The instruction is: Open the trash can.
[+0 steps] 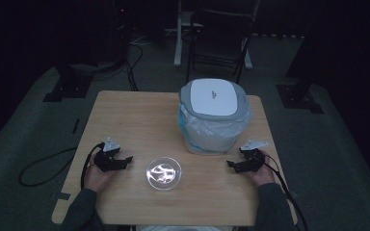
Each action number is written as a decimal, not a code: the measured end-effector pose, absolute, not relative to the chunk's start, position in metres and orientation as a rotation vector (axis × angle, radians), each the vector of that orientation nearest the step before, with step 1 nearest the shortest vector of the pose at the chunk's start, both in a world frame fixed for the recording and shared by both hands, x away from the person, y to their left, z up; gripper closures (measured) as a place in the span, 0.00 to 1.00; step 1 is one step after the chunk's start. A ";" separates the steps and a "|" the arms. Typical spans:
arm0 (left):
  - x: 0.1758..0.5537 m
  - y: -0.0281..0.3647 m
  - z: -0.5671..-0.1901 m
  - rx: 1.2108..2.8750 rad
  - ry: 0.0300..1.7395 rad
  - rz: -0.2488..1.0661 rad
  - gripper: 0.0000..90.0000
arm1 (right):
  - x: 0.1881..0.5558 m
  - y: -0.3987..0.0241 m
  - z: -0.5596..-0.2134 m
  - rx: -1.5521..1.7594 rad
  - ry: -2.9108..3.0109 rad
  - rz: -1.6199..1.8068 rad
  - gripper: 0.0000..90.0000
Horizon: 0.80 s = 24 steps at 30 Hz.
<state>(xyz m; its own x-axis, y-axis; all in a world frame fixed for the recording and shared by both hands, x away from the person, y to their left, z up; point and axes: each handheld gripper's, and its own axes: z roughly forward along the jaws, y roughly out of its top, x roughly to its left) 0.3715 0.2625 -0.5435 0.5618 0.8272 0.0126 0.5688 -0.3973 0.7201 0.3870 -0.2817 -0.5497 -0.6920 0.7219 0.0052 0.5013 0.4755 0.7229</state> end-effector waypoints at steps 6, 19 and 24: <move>0.371 0.263 -0.544 2.113 1.121 0.492 0.31 | 0.387 -0.282 -0.550 1.036 2.427 1.041 0.13; 0.371 0.263 -0.544 2.113 1.122 0.492 0.31 | 0.387 -0.280 -0.550 1.047 2.417 1.040 0.15; 0.371 0.263 -0.544 2.113 1.122 0.491 0.31 | 0.386 -0.279 -0.547 1.060 2.413 1.030 0.24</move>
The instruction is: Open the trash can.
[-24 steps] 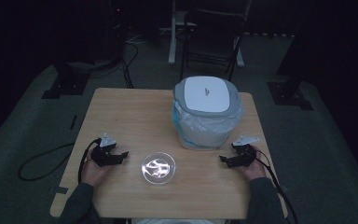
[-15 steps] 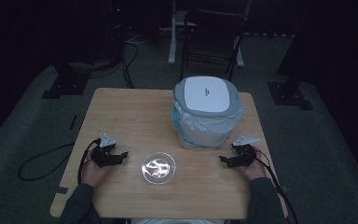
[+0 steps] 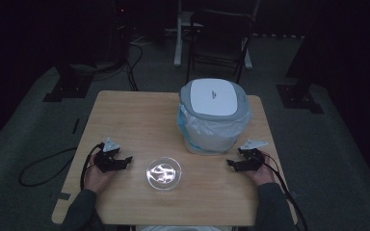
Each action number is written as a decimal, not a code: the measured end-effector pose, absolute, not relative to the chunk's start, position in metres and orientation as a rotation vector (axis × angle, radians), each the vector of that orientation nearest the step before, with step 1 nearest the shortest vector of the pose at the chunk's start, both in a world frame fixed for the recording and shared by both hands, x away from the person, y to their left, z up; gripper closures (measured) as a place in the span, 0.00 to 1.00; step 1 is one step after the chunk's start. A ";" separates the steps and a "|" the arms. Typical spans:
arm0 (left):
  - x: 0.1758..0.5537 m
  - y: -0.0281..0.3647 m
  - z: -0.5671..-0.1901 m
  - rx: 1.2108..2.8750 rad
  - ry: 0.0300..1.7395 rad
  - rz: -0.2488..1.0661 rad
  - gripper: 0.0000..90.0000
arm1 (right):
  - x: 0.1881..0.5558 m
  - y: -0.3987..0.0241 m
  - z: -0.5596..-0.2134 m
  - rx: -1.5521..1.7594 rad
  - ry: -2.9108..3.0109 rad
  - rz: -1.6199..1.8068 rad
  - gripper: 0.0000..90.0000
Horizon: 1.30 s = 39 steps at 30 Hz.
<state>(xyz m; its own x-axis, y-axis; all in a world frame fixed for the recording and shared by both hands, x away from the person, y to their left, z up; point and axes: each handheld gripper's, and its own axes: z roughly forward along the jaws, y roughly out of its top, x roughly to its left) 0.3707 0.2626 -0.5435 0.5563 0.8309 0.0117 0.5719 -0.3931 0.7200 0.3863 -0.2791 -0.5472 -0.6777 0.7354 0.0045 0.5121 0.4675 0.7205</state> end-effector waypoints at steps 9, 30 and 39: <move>0.371 0.263 -0.543 2.113 1.120 0.489 0.31 | 0.384 -0.283 -0.535 1.098 2.385 1.033 0.34; 0.371 0.265 -0.543 2.096 1.129 0.471 0.31 | 0.377 -0.291 -0.498 1.134 2.350 1.041 0.49; 0.372 0.267 -0.543 2.078 1.136 0.449 0.31 | 0.374 -0.297 -0.479 1.135 2.320 1.051 0.52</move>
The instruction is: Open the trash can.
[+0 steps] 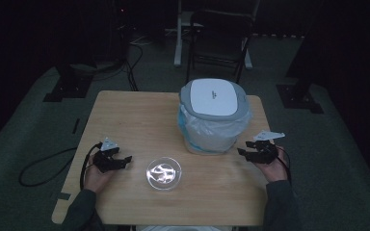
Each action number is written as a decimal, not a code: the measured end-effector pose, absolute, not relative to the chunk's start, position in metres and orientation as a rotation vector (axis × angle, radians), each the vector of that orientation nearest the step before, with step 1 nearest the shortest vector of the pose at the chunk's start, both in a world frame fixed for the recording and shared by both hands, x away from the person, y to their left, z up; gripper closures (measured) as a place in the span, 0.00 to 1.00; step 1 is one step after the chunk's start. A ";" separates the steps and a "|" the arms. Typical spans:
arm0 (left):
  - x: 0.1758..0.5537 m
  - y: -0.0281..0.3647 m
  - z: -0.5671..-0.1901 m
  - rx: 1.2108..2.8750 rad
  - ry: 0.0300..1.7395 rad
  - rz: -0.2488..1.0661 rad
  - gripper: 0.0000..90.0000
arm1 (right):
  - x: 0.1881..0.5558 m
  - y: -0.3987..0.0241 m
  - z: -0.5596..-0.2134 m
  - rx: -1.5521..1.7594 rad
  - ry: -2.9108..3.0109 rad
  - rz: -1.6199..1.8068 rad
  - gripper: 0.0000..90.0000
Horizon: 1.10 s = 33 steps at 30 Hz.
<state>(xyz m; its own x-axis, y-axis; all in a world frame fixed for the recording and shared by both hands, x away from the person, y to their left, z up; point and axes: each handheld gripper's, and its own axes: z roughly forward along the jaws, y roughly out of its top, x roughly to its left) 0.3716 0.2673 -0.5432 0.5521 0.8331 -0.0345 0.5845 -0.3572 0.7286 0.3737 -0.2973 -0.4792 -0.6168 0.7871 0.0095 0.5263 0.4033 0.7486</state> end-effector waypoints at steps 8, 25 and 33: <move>0.372 0.269 -0.543 2.062 1.143 0.431 0.31 | 0.372 -0.303 -0.467 1.136 2.296 1.063 0.55; 0.372 0.269 -0.543 2.058 1.147 0.430 0.31 | 0.368 -0.310 -0.430 1.104 2.252 1.043 0.58; 0.372 0.269 -0.543 2.055 1.148 0.428 0.31 | 0.372 -0.312 -0.415 1.093 2.231 1.040 0.61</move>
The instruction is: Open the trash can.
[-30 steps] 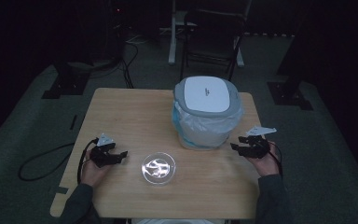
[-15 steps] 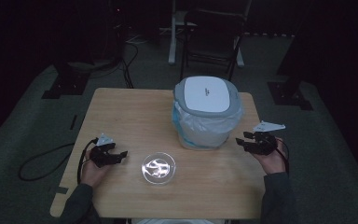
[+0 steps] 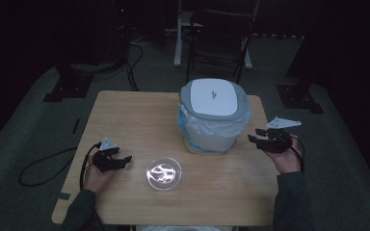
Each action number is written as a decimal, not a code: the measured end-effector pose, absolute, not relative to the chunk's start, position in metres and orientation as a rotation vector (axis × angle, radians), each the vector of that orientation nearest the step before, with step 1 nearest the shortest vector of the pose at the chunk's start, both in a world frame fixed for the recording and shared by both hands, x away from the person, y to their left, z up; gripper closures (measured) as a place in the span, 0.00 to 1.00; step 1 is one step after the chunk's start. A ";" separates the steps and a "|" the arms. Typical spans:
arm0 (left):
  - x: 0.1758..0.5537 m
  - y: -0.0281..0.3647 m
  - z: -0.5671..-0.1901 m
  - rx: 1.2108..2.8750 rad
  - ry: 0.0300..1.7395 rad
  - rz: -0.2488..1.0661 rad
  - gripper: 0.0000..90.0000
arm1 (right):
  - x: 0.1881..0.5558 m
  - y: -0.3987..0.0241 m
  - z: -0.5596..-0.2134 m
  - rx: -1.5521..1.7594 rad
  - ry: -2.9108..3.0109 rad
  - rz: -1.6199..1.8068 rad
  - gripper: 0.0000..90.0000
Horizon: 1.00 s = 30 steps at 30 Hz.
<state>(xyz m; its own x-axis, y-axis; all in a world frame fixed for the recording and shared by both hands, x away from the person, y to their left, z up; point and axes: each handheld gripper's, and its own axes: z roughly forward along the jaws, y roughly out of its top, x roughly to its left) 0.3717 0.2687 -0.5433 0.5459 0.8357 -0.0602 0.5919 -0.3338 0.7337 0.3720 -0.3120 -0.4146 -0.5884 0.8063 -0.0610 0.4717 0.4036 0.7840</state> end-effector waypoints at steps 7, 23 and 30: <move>0.371 0.268 -0.543 2.064 1.146 0.437 0.31 | 0.373 -0.315 -0.403 1.098 2.212 1.046 0.64; 0.371 0.267 -0.543 2.070 1.144 0.446 0.31 | 0.379 -0.314 -0.377 1.070 2.182 1.056 0.80; 0.371 0.267 -0.543 2.073 1.143 0.447 0.31 | 0.379 -0.316 -0.364 1.057 2.153 1.066 0.90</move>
